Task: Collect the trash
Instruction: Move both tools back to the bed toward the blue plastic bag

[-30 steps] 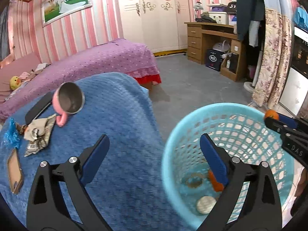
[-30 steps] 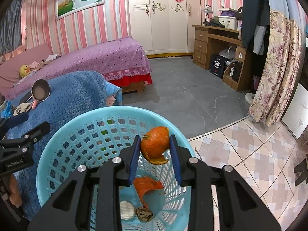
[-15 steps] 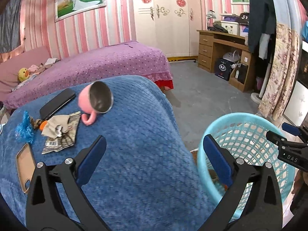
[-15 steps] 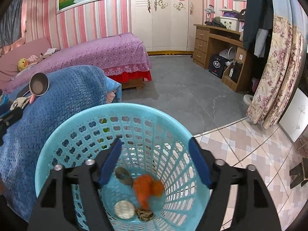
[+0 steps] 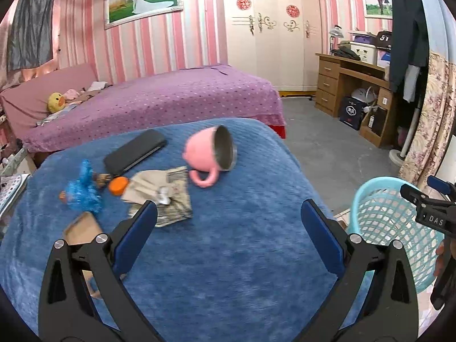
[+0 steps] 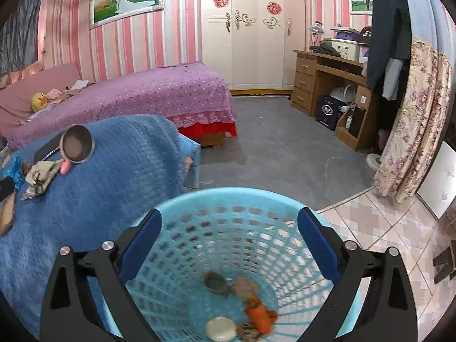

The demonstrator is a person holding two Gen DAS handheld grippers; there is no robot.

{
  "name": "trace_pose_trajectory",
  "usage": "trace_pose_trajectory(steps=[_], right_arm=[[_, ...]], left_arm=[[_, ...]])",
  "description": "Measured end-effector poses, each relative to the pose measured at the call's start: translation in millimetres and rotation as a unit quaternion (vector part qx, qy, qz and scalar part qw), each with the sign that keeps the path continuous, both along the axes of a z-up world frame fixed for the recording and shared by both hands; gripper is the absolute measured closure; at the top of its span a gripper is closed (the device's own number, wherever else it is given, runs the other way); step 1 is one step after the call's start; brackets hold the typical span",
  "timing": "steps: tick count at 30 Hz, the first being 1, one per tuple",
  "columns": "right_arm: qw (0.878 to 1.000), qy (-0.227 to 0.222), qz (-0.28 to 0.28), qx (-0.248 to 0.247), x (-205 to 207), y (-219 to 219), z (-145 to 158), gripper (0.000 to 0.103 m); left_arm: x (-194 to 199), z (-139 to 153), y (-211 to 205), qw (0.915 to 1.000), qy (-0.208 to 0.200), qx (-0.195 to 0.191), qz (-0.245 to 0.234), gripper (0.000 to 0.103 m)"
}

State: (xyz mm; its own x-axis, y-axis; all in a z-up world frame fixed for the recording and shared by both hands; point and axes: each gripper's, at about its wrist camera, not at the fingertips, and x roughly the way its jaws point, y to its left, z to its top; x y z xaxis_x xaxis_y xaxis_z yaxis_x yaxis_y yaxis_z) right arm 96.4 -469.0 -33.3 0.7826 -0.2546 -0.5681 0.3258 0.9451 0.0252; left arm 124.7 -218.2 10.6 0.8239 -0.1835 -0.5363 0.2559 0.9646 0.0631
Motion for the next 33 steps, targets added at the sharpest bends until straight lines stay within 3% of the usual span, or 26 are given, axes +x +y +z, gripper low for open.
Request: trace_pose_trajectory(steps=[6,15,19,27,33], right_arm=[[1.0,-0.004,0.016,0.01,22.3,33.9,4.1,0.009],[0.998,0.002,0.057,-0.002,51.0,90.3,3.4,0.009],[0.998,0.013,0.068,-0.014,61.1,109.4,1.5,0.009],[0.995,0.021,0.091,-0.019,74.5,144.9,-0.3,0.009],[0.994,0.025,0.104,-0.018,84.8,169.1,-6.6,0.009]], left_arm=[[8.4,5.2,39.6,0.9998,-0.01,0.006,0.015,0.006],[37.0,-16.2,94.5,0.9987,0.022,0.01,0.046,0.006],[45.9,-15.8,118.3,0.998,0.03,-0.007,0.054,0.006],[57.5,-20.0,161.3,0.9969,0.039,0.008,0.068,0.006],[72.1,-21.1,209.0,0.9932,0.048,-0.007,0.106,0.006]])
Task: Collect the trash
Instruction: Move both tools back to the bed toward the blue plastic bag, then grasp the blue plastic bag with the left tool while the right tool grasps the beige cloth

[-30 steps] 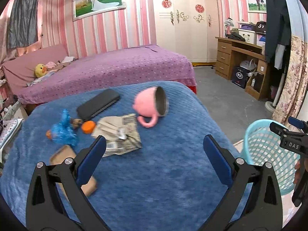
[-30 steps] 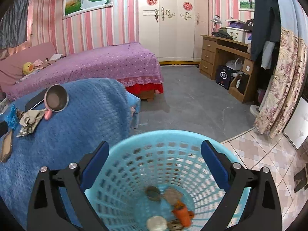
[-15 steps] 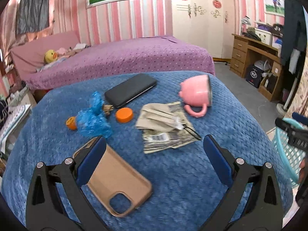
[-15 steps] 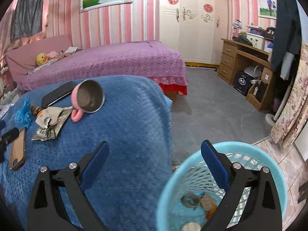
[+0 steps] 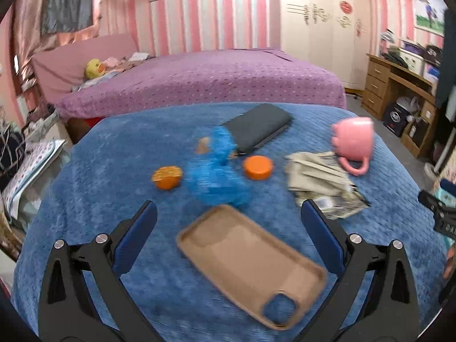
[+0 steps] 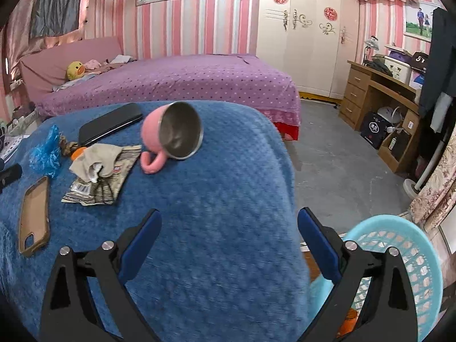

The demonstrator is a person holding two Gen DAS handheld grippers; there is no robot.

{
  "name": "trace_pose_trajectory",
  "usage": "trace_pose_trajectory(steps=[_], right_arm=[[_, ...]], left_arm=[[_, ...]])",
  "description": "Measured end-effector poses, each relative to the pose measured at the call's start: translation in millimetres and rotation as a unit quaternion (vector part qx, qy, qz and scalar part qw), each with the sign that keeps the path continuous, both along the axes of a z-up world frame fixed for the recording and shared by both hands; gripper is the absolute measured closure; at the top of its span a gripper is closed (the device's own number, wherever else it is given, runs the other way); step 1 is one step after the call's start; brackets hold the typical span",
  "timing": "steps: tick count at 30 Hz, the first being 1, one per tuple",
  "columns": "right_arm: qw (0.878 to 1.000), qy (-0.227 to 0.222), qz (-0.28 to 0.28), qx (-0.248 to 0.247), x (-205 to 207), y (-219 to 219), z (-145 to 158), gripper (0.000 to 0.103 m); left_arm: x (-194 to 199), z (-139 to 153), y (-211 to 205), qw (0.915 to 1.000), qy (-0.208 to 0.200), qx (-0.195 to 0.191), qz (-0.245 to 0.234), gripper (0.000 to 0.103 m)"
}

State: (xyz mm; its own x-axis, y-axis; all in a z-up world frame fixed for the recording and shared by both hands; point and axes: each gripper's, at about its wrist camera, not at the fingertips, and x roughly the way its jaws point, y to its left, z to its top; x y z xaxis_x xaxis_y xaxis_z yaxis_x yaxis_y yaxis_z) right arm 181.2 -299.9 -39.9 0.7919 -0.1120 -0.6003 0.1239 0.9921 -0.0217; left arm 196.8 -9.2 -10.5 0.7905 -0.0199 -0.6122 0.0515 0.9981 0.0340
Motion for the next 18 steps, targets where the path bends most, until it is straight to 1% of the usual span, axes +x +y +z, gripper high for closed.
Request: trace_pose_trajectory(steps=[5,6,8,10,12,14,17,18], right_arm=[[1.0,0.005,0.008,-0.003,6.9,17.8,-5.1,0.009],[1.0,0.007,0.009,-0.002,8.9,20.0,-6.1,0.009],[1.0,0.009,0.009,-0.002,11.6,23.3,-7.6,0.009],[1.0,0.012,0.009,0.001,15.4,25.6,-8.5,0.009],[1.0,0.014,0.008,0.002,19.6,26.9,-9.1,0.009],[1.0,0.016,0.011,0.003,24.1,29.0,-9.2,0.009],[1.0,0.017,0.013,-0.002,29.1,33.9,-10.1,0.009],[1.0,0.017,0.015,-0.003,31.1,36.8,-10.0,0.009]], left_arm=[[19.4,-13.8,33.1,0.9993,0.025,-0.003,0.027,0.006],[22.5,-15.3,36.6,0.9991,0.029,-0.006,0.031,0.006],[30.2,-19.0,42.8,0.9983,0.041,-0.024,0.035,0.006],[36.2,-19.5,41.9,0.998,0.045,-0.032,0.03,0.006],[42.8,-17.8,35.4,0.9988,0.037,-0.017,0.027,0.006],[49.3,-16.7,29.2,0.9991,0.032,-0.011,0.024,0.006],[60.2,-18.8,23.1,0.9988,0.037,-0.028,0.013,0.006],[63.1,-20.9,21.6,0.9986,0.04,-0.033,0.01,0.008]])
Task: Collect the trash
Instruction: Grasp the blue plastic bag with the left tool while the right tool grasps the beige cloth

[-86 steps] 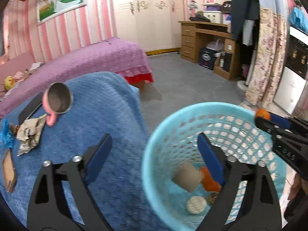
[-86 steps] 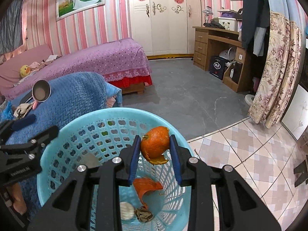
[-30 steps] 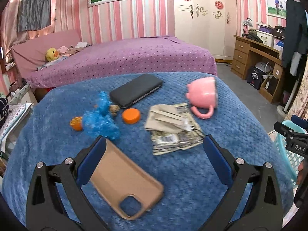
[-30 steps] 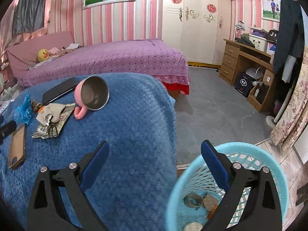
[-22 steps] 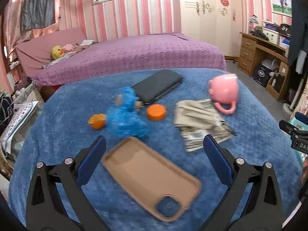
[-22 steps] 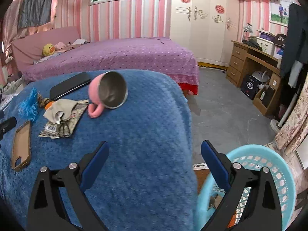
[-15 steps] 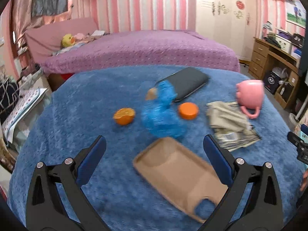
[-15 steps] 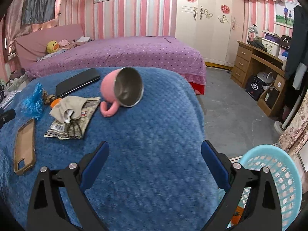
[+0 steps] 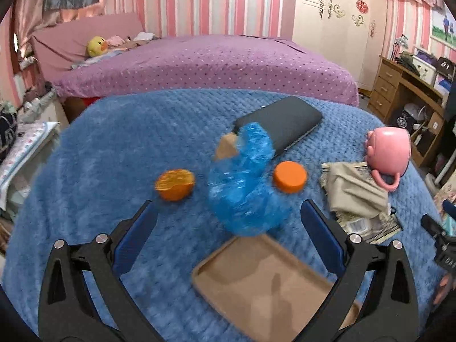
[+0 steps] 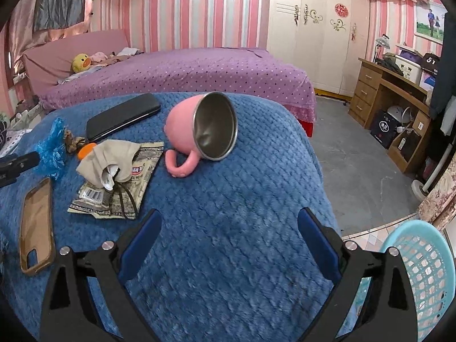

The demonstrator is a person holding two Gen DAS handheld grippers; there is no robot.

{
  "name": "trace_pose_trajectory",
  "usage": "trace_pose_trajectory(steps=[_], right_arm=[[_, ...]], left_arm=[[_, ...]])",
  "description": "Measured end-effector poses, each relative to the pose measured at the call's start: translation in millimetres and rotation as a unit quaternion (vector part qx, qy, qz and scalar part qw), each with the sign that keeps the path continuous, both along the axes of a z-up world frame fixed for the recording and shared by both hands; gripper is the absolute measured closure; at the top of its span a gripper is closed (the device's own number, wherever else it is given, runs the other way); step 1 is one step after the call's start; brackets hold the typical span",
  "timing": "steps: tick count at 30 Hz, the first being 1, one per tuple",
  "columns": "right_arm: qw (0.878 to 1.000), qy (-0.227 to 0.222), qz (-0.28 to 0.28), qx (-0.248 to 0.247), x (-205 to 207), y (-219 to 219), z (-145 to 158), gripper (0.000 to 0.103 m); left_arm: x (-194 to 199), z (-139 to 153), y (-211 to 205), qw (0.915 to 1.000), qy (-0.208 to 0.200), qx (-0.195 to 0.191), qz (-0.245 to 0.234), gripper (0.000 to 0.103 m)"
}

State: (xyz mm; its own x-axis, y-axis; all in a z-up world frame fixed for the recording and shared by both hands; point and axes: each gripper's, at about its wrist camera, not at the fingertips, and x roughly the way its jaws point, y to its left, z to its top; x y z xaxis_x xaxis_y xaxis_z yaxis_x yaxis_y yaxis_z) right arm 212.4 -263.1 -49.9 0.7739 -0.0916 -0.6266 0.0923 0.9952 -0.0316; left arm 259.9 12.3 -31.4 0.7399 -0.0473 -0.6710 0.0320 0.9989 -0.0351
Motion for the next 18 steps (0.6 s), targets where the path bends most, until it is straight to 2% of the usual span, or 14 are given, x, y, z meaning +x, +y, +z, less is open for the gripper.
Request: trace_pose_trajectory(steps=[1,2,3,4,5,6,9,15,18], right_arm=[[1.0,0.0,0.002,-0.001,1.7,2.8,0.2,0.009],[1.0,-0.001,0.004,-0.001,3.0,5.2,0.3,0.009],[1.0,-0.005,0.008,0.0,3.4,7.9,0.9,0.009],[1.0,-0.01,0.012,0.0,3.6,11.4,2.0,0.009],[1.0,-0.013,0.016,0.0,3.9,14.9,2.7,0.009],[1.0,-0.018,0.026,-0.001,4.0,20.4,3.7,0.009],[0.999,-0.024,0.042,-0.005,3.7,32.5,5.2,0.009],[0.997,-0.027,0.072,0.005,11.1,61.1,6.2,0.01],[0.996,-0.024,0.091,0.009,18.2,78.8,4.6,0.017]], left_arm=[[3.1,-2.8,-3.5,1.0,0.005,-0.003,-0.004,0.011],[5.8,-5.8,-7.3,0.9999,0.01,-0.003,-0.011,0.023],[6.7,-8.2,-8.8,0.9998,0.013,-0.004,-0.016,0.041],[8.5,-11.1,-11.2,0.9994,0.018,-0.009,-0.027,0.051],[9.3,-12.1,-12.0,0.9992,0.02,-0.013,-0.032,0.068],[9.3,-13.2,-12.2,0.999,0.021,-0.016,-0.037,0.077],[2.7,-10.9,-7.9,0.9995,0.01,-0.013,-0.029,0.086],[-27.5,2.7,18.1,0.9995,-0.008,-0.027,-0.011,0.087],[-37.6,0.9,25.9,0.9998,-0.001,-0.019,-0.006,0.087]])
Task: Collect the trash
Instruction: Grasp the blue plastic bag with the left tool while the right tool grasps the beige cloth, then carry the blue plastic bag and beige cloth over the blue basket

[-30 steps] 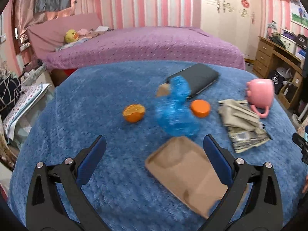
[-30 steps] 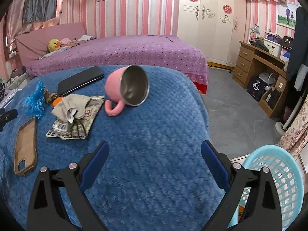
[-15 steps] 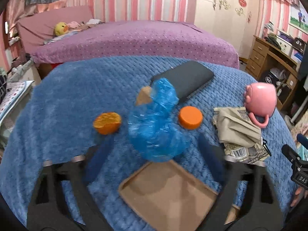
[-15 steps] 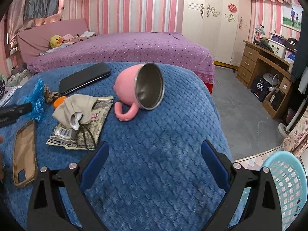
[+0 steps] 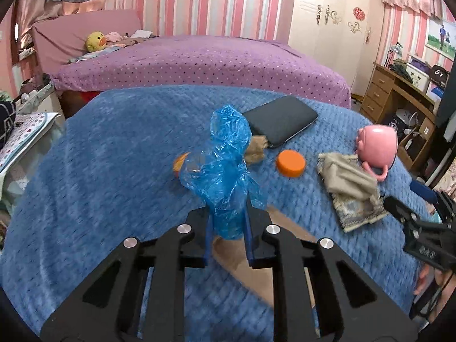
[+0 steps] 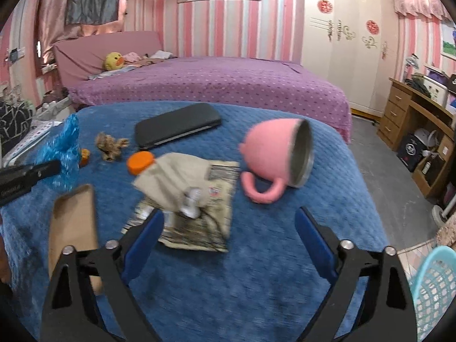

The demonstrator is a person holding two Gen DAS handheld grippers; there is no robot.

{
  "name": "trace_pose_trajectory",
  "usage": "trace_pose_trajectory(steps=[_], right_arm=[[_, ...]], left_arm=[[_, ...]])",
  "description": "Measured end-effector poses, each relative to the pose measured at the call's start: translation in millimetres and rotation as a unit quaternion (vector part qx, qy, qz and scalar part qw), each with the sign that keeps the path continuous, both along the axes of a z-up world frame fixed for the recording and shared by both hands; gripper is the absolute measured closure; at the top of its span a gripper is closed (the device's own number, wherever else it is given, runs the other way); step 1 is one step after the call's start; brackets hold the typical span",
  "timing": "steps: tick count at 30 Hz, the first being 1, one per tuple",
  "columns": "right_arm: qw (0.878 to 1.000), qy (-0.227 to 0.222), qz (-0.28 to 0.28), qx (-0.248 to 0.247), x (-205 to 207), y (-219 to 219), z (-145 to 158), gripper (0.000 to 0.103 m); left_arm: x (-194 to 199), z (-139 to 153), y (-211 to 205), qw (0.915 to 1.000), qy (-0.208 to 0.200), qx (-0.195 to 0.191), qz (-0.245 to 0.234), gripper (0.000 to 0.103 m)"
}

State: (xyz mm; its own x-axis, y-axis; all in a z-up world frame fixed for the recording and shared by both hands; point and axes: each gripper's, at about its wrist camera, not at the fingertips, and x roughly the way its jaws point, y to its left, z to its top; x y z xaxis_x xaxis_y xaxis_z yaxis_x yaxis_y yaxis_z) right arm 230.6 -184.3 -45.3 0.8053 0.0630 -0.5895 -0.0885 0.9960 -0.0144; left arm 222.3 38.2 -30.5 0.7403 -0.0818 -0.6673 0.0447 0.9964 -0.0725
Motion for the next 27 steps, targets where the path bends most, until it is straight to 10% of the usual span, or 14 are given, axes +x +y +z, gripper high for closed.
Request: trace_pose_trajectory(steps=[7,13,27], right_arm=[[0.999,0.021,0.022,-0.01,26.4,23.4,-6.8,0.034],[0.998,0.045,0.051,0.003,37.2,29.6,-15.6,0.079],[0.999,-0.014,0.032,-0.01,-16.4,7.1,7.5,0.083]], left_arm=[[2.5,-8.7,9.8,0.9995,0.016,0.028,0.004,0.087],[9.5,-9.4,20.8,0.9995,0.027,0.007,0.017,0.087],[-4.3,5.2,13.9,0.9997,0.005,0.011,0.02,0.087]])
